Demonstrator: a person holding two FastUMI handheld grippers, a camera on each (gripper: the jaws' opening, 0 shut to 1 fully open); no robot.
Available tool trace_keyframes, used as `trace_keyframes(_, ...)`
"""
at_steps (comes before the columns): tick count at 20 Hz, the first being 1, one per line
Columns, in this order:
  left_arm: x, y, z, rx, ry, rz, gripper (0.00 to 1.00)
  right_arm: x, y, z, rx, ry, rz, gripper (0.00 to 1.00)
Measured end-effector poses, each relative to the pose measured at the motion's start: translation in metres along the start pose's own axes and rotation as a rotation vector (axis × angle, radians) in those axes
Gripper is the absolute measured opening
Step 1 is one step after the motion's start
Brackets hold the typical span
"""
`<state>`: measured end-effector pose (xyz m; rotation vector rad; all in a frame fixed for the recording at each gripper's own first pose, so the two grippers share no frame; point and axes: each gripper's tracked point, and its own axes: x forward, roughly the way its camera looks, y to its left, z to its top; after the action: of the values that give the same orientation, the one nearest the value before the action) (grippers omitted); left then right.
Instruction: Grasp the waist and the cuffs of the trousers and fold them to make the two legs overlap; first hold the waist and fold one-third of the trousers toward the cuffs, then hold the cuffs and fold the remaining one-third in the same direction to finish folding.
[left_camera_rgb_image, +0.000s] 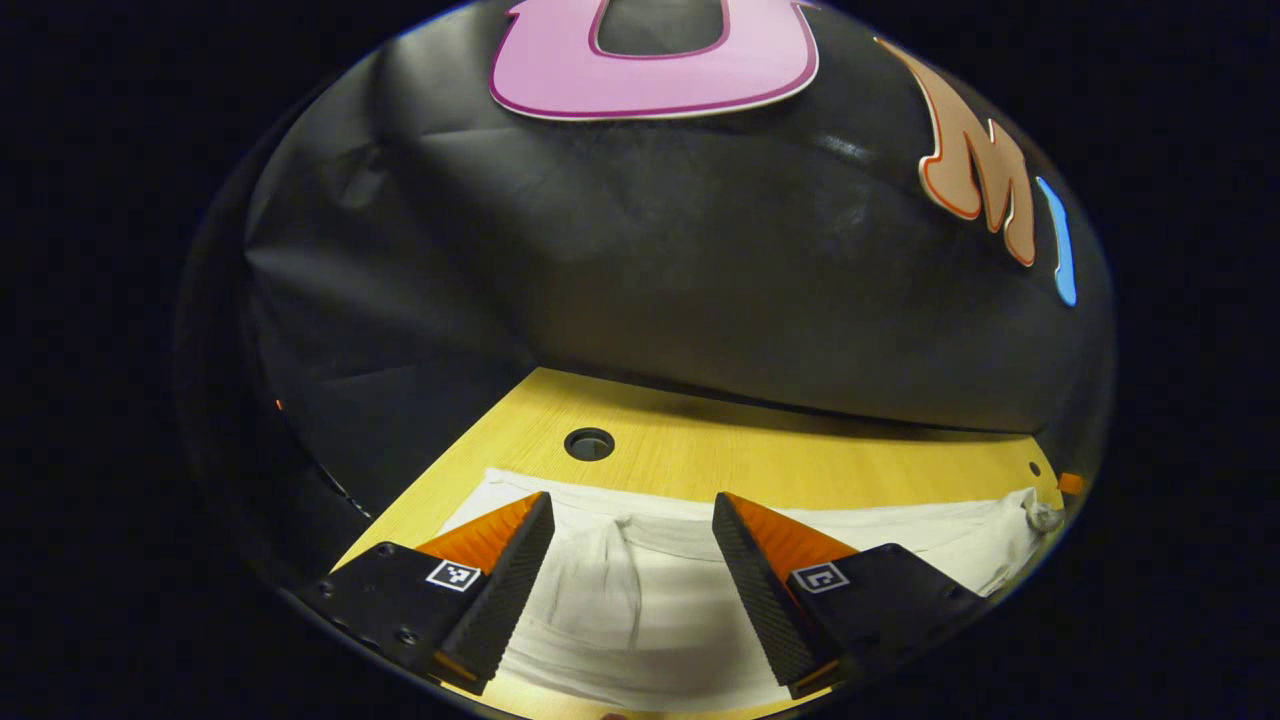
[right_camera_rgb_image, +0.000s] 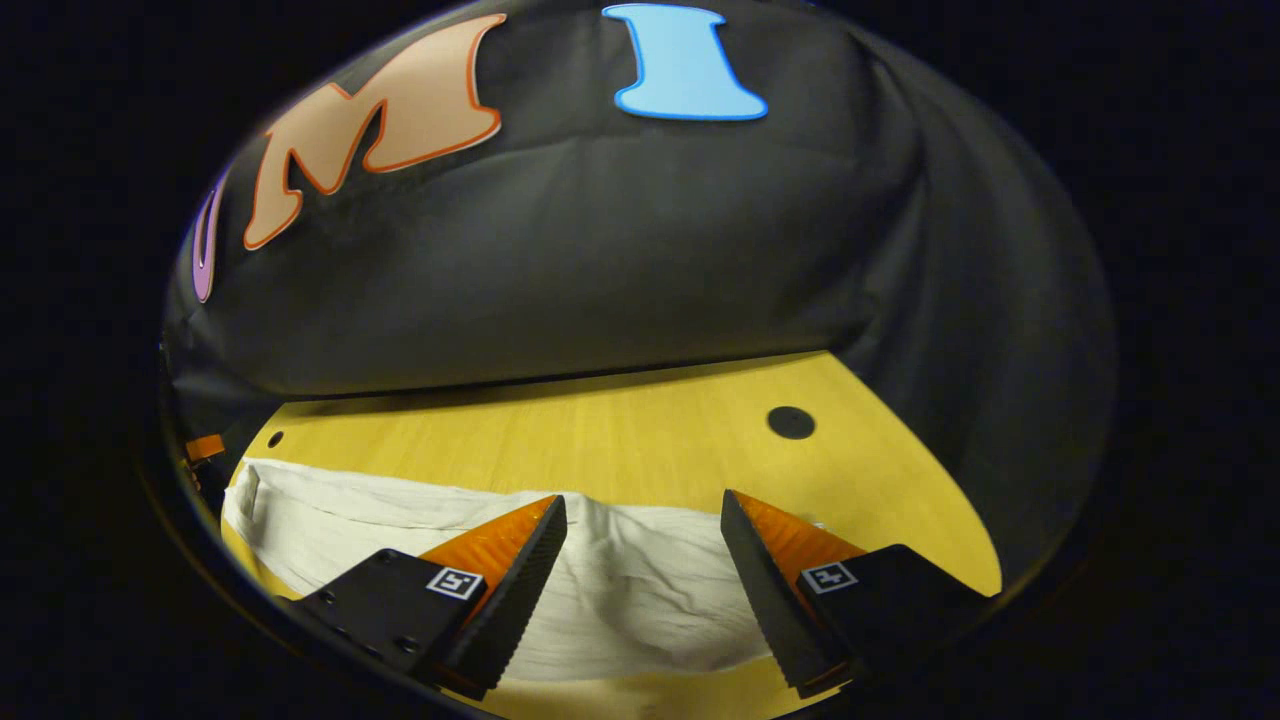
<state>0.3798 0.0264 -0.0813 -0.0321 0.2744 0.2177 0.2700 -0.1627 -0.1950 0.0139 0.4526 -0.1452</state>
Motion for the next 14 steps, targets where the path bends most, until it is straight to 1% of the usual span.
trace_keyframes(1, -0.006, -0.001, 0.004, 0.015, -0.011, 0.000, 0.96, -0.009, -0.017, 0.001, 0.000, -0.007, -0.029, 0.99)
trace_keyframes(4, -0.030, -0.015, 0.005, 0.061, -0.016, -0.017, 0.96, -0.025, -0.061, -0.011, 0.033, 0.011, -0.099, 0.99)
trace_keyframes(8, -0.053, -0.043, 0.000, 0.035, -0.010, -0.068, 0.96, -0.046, -0.112, -0.039, 0.043, 0.060, -0.189, 1.00)
trace_keyframes(10, -0.059, -0.053, -0.003, 0.037, -0.009, -0.079, 0.96, -0.045, -0.128, -0.057, 0.054, 0.087, -0.214, 0.99)
trace_keyframes(14, -0.064, -0.078, -0.003, 0.051, -0.007, -0.110, 0.96, -0.039, -0.137, -0.089, 0.099, 0.153, -0.226, 0.99)
